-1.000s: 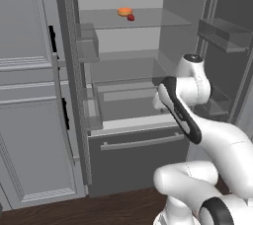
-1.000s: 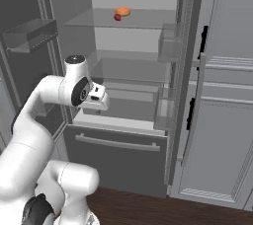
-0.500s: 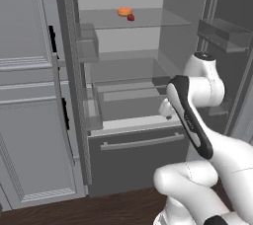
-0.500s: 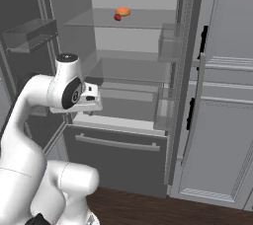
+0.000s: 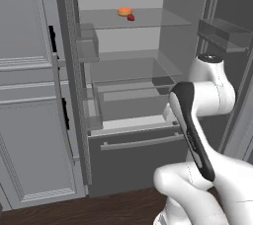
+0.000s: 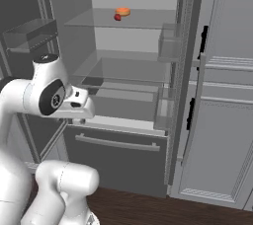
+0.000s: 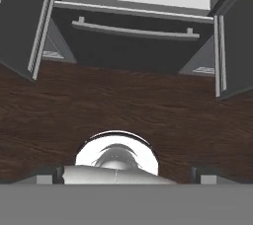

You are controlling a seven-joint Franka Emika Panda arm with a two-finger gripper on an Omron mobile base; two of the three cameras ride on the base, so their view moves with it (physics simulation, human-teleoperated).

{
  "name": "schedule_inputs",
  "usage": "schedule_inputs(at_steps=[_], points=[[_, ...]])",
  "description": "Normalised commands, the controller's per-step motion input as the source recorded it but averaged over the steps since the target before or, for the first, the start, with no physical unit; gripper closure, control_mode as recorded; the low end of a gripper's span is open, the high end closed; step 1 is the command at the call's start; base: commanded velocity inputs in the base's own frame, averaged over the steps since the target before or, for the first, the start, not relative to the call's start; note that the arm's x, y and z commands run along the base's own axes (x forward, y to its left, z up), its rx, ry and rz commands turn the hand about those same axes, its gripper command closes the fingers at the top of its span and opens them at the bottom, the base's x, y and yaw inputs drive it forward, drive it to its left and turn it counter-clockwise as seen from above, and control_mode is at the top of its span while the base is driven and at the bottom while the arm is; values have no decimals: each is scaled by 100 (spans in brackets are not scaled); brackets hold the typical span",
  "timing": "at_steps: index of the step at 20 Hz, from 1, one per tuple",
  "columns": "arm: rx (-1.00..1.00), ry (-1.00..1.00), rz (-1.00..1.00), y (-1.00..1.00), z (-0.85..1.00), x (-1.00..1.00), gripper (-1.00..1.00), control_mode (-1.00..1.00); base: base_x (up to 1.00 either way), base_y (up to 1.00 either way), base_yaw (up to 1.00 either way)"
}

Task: Take the strawberry from the fridge and place it on top of the pancake, located on the dining counter.

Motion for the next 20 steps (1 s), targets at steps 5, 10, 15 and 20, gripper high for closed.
schedule_inputs(at_steps=[5, 10, 15, 20], points=[[9, -1, -15, -10, -2, -2, -100, -100, 0, 0, 0], [1, -2, 9, 0, -14, 0, -100, -100, 0, 0, 0], [0, 0, 4, 0, -4, 0, -100, -100, 0, 0, 0], [0, 0, 0, 0, 0, 0, -100, -100, 0, 0, 0]])
